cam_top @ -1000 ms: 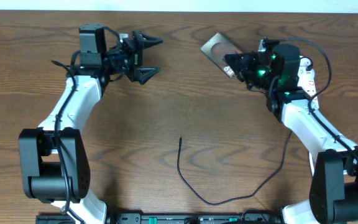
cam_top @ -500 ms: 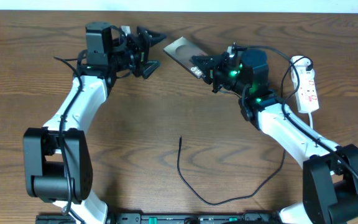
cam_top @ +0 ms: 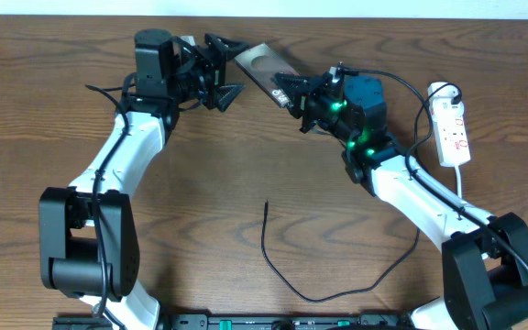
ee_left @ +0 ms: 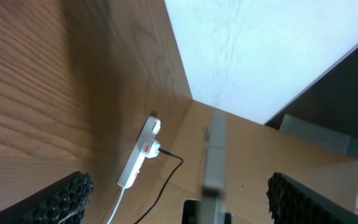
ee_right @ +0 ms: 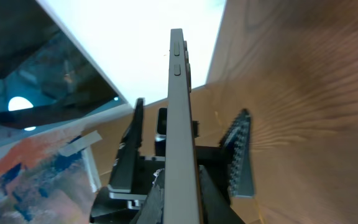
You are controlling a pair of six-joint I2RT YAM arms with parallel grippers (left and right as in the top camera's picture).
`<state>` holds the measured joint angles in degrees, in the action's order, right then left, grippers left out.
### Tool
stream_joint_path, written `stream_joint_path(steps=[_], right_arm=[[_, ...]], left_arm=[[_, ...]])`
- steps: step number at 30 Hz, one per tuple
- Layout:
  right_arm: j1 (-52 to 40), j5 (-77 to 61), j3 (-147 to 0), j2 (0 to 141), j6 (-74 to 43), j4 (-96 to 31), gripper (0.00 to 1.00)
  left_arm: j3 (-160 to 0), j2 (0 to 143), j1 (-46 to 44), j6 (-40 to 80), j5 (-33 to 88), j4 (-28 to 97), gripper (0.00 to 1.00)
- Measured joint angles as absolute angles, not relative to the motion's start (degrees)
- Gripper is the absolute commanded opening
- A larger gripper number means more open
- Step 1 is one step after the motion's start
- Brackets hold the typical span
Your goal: Plug charger to phone and switch on socket
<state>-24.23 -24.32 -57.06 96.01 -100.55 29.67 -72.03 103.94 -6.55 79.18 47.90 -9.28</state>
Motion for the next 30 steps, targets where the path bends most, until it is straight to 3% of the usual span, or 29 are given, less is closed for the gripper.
stream_joint_path(steps=[17, 21, 30], right_arm=[[-27.14, -20.49, -57.06, 96.05, -101.73, 29.82, 0.01], [-27.14, -20.49, -57.06, 96.05, -101.75, 29.80, 0.01], [-28.77, -19.86, -57.06, 96.05, -103.11, 29.82, 0.01]], left_arm=[[-72.03, 103.94, -9.98, 79.94, 44.40, -13.21, 0.92], [-72.03, 103.94, -9.98, 80.12, 43.90, -13.23, 0.82], [-72.03, 103.94, -9.98, 80.38, 43.31, -13.32, 0.77]])
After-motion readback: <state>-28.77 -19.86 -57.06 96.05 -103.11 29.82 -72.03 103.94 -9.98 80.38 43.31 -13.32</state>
